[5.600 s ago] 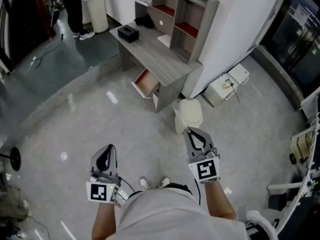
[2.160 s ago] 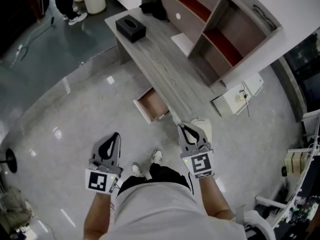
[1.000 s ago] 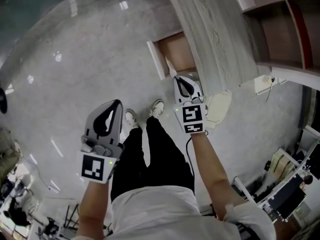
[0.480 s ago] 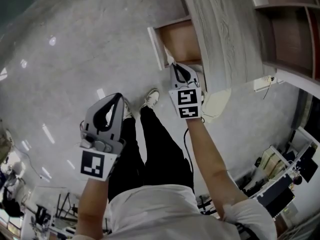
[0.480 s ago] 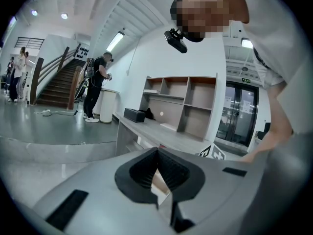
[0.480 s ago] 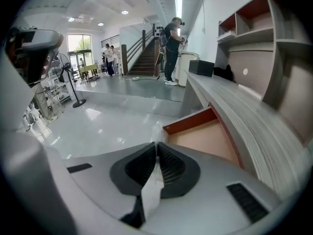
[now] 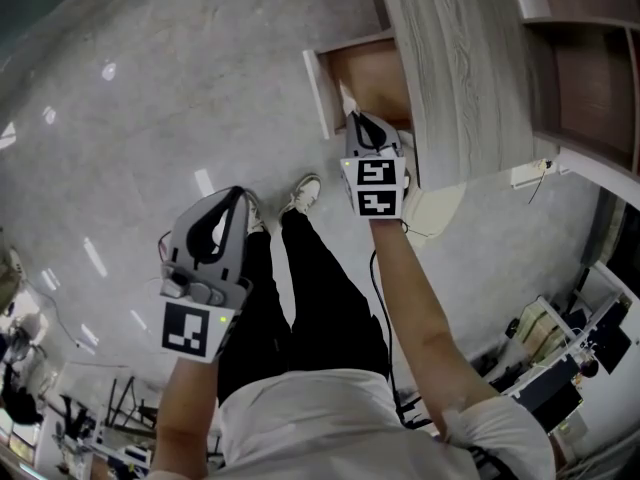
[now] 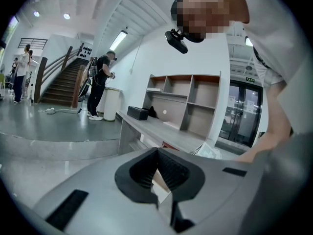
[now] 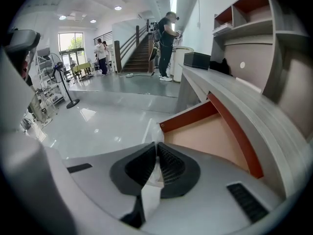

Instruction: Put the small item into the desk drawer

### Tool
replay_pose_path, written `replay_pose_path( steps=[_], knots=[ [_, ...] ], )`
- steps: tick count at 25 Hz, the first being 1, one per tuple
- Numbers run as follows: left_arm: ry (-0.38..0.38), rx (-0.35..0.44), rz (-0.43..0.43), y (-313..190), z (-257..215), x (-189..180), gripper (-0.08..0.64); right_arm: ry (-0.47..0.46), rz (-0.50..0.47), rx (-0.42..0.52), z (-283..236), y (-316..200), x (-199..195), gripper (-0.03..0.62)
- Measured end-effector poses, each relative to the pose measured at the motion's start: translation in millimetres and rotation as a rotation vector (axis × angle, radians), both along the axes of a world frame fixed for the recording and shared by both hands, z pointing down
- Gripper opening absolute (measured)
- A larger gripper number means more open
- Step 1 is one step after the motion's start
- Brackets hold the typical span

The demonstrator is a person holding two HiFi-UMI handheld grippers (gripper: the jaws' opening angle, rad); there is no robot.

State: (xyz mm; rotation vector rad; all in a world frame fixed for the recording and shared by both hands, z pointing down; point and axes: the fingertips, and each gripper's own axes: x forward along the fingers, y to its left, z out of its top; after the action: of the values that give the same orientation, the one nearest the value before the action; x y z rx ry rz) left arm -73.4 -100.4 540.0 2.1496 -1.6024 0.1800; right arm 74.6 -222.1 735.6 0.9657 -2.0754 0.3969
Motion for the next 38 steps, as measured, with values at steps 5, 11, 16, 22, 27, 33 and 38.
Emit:
replay_pose_path(
  steps=[5,11,16,22,27,33,38],
  knots=[
    [0.007,-0.014,-0.007,4,3,0,0.018,-0.006,0.021,-0.003,4,-5,-6,0.026],
    [0.013,-0.021,-0.011,7,8,2,0.018,0.023,0.04,-0.016,16,-8,-5,0.026],
    [0.014,-0.027,-0.022,13,9,-2,0.018,0.039,0.049,-0.017,21,-13,-5,0.026],
    [0.015,-0.026,-0.035,17,12,-7,0.018,0.071,0.038,-0.025,29,-16,-7,0.027],
    [0.021,-0.039,-0.042,21,17,-5,0.018,0.114,0.021,-0.021,38,-21,-4,0.027],
    [0.017,-0.04,-0.057,28,18,-12,0.018,0.16,0.017,-0.029,49,-23,0,0.028],
    [0.017,-0.035,-0.074,38,15,-22,0.018,0.147,0.005,-0.051,49,-20,-13,0.028]
  ],
)
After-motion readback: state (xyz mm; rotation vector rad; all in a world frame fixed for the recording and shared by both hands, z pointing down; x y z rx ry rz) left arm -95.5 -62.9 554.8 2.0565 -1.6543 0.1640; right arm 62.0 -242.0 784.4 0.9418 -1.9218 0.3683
